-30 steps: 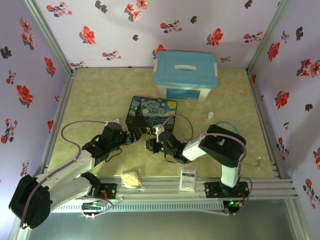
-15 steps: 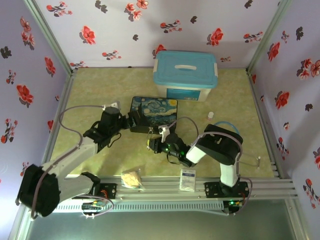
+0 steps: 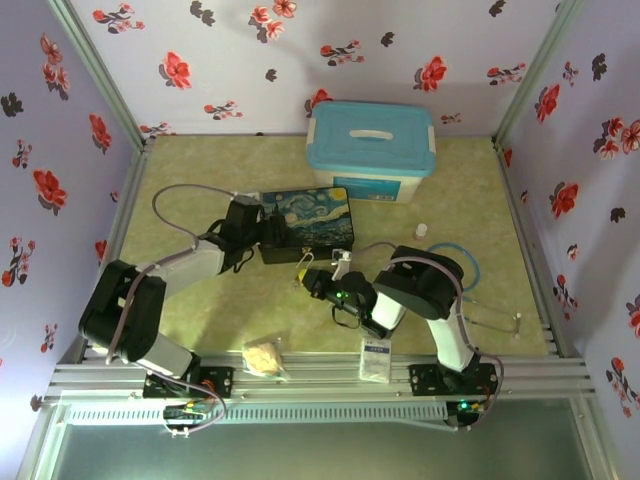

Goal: Unlock the padlock with the key

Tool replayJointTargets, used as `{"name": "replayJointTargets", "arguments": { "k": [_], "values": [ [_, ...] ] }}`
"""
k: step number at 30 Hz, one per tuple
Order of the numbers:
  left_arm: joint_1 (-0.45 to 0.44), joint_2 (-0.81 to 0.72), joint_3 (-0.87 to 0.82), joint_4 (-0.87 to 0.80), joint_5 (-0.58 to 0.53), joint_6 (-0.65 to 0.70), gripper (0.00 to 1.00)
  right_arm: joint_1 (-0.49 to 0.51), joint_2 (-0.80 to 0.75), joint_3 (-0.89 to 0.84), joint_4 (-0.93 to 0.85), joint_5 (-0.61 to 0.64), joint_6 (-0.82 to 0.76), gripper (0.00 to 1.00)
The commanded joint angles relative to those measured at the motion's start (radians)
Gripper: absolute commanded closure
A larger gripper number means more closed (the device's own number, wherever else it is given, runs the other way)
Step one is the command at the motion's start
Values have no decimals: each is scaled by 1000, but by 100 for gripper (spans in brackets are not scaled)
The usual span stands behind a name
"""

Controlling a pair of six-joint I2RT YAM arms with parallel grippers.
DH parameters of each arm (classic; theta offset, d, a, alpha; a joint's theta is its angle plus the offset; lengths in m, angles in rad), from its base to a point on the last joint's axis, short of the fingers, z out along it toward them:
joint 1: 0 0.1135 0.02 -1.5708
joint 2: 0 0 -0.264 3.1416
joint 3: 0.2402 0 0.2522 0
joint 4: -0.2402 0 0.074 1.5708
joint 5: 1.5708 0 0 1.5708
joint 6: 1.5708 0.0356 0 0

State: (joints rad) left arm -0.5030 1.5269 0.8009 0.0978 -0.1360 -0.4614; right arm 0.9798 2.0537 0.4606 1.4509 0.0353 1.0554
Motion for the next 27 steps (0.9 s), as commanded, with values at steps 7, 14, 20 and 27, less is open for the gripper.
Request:
{"name": "replayJointTargets", "arguments": {
  "k": [7,14,20,27],
  "values": [
    [4,54,-19,28,-22,71,38,21,46,-3,-64,143,148,94],
    [3,53,-69,32,-55,94,40,31,11,8,-64,257,190,94],
    [4,52,-79,17,-70,102,43,28,-8,-6,-64,378,295,95],
    [4,49,-83,13,-67,122,43,45,-2,14,-64,491,413,95]
  ]
}}
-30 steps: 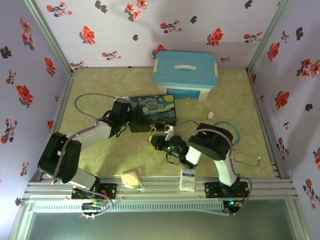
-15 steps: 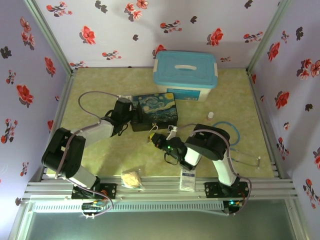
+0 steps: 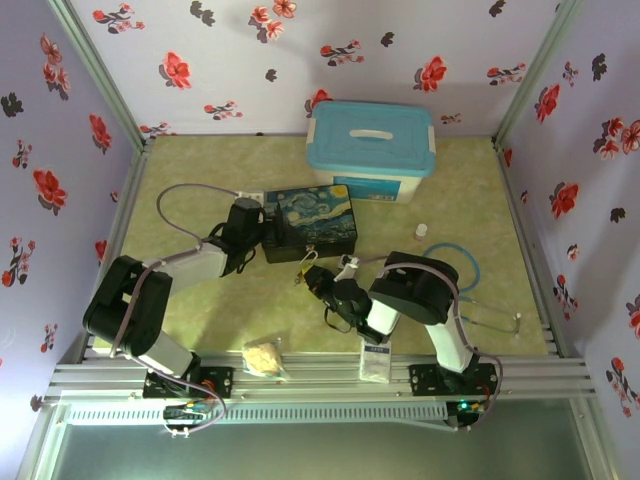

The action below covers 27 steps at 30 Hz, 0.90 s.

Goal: Unlock the padlock with the key

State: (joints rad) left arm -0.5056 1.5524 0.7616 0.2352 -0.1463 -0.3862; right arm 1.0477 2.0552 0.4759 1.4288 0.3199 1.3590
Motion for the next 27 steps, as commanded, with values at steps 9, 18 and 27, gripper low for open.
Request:
{"name": "replayJointTargets", "arguments": {
  "k": [9,18,27],
  "values": [
    [6,10,-29,-137,-52,64,42,34,10,58,-51,266,111,97],
    [9,16,-40,-133,-56,70,43,34,-31,35,-44,373,152,99],
    [23,3,-70,-122,-65,72,43,14,-61,48,-41,409,192,98]
  ]
}}
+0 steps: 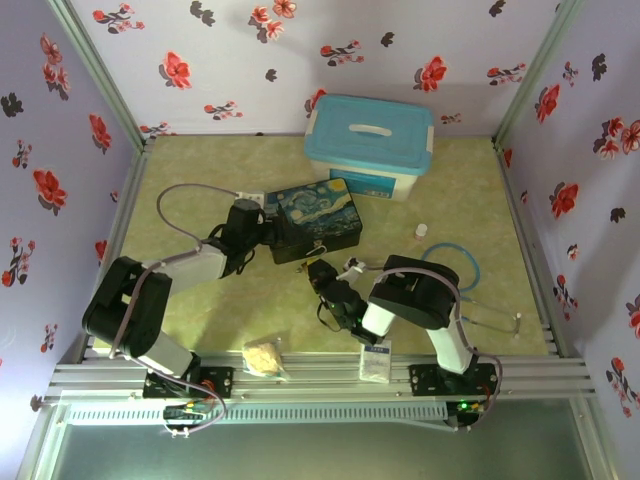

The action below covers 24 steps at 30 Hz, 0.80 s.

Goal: Unlock the padlock with the key

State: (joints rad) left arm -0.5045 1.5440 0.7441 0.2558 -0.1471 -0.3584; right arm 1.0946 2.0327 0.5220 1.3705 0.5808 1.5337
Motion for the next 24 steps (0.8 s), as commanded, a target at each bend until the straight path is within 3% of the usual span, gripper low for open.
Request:
{"name": "replayJointTargets", "arguments": {
  "k": [1,5,7,12,16,20,24],
  "values": [
    [23,8,-54,-142,-65,45,43,-32,-50,8,16,147,-17,98],
    [33,-21,-57,-144,-48,14,40,-20,-87,16,-59,140,-52,99],
    [49,-55,-47,-151,1,-56,32,0,-96,22,-119,148,-43,100],
    [61,-111,-28,-97,142,-254,26,14,-51,28,-81,170,-40,100],
    [61,-72,-17,-63,164,-293,20,7,-46,19,-81,169,-63,100],
    [60,-1,-9,-54,164,-286,22,4,-41,15,-86,145,-79,100],
    [60,54,17,-142,86,-265,41,-2,-54,-28,-104,108,-68,100]
  ]
}}
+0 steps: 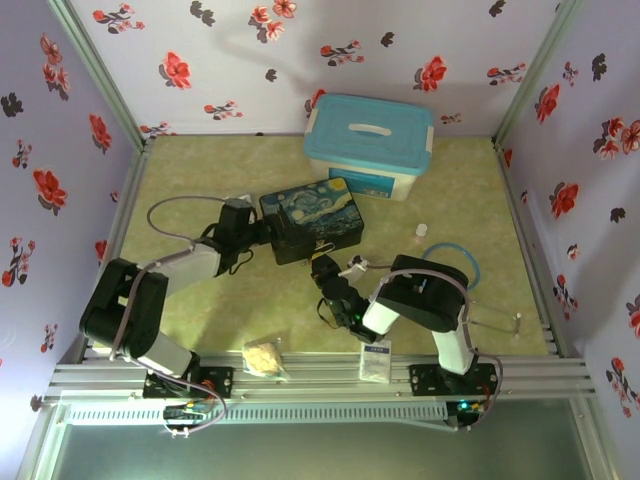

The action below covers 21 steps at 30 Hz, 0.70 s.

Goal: Unlock the padlock with the key

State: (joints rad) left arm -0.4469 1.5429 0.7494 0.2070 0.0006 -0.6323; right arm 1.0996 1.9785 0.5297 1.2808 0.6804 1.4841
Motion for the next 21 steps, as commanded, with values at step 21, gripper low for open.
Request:
{"name": "replayJointTargets", "arguments": {
  "k": [21],
  "values": [
    [15,-83,-73,-3,-43,-43,33,-7,50,-63,106,65,0,100]
  ]
}}
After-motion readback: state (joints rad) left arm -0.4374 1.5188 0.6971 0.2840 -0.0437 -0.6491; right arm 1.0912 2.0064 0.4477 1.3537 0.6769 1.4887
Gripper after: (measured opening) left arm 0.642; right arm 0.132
